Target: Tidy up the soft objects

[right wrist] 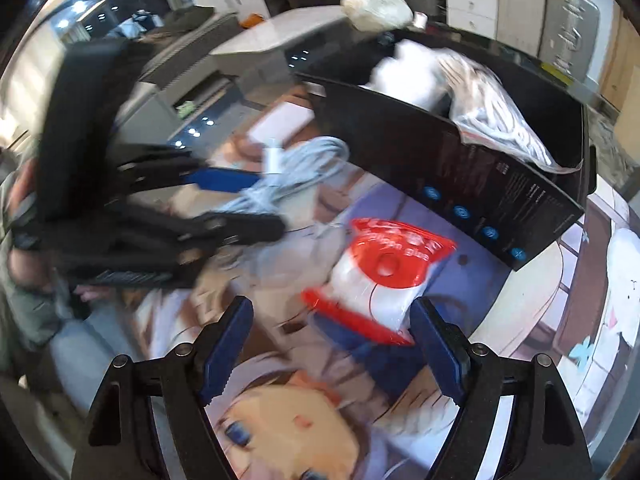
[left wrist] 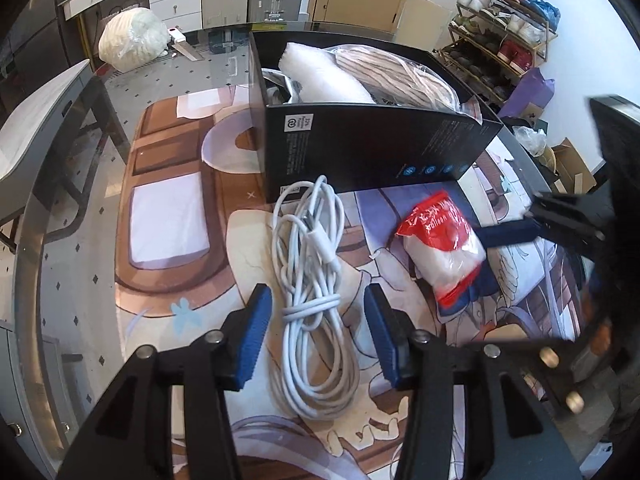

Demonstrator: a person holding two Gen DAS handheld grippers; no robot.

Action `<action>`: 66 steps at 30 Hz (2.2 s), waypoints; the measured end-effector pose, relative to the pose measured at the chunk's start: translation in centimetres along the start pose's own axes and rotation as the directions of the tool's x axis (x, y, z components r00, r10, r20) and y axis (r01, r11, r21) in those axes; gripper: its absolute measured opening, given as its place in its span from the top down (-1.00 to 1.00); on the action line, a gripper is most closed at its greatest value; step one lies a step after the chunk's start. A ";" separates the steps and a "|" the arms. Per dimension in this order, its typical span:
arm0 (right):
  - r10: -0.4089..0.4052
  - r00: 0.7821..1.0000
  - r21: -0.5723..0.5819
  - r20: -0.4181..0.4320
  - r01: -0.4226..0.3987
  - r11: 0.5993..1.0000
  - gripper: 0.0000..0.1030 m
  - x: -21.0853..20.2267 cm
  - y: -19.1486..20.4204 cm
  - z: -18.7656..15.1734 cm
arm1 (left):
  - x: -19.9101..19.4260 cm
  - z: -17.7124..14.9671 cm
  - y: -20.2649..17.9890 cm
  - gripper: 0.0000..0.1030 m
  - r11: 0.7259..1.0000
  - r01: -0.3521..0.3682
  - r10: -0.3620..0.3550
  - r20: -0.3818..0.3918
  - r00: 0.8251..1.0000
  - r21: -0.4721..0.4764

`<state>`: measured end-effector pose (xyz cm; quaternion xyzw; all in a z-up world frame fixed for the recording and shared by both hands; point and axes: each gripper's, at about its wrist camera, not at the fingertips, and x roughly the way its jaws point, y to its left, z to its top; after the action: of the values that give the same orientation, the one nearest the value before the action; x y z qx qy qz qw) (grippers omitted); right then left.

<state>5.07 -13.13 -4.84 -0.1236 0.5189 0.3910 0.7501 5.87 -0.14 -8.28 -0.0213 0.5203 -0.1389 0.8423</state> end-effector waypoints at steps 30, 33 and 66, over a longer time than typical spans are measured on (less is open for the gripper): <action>-0.190 0.982 0.149 0.018 0.186 0.971 0.08 -0.3 -3.9 -1.2 | 1.0 0.1 -2.5 -0.35 0.984 -0.132 0.129 0.034 0.991 0.117; -0.214 0.976 0.150 0.028 0.208 0.967 -0.03 0.1 -3.4 -1.4 | 1.3 -0.1 -2.0 -0.59 0.983 -0.142 0.139 0.039 0.990 0.119; -0.281 0.957 0.178 0.076 0.265 0.948 -0.10 0.7 -2.7 -1.8 | 1.2 -0.4 -2.6 0.48 0.986 -0.126 0.125 0.018 0.992 0.109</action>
<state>5.86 -15.69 -6.85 -0.1114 0.4890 0.2445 0.8299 5.49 -2.89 -9.01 0.0571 0.5074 -0.1140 0.8522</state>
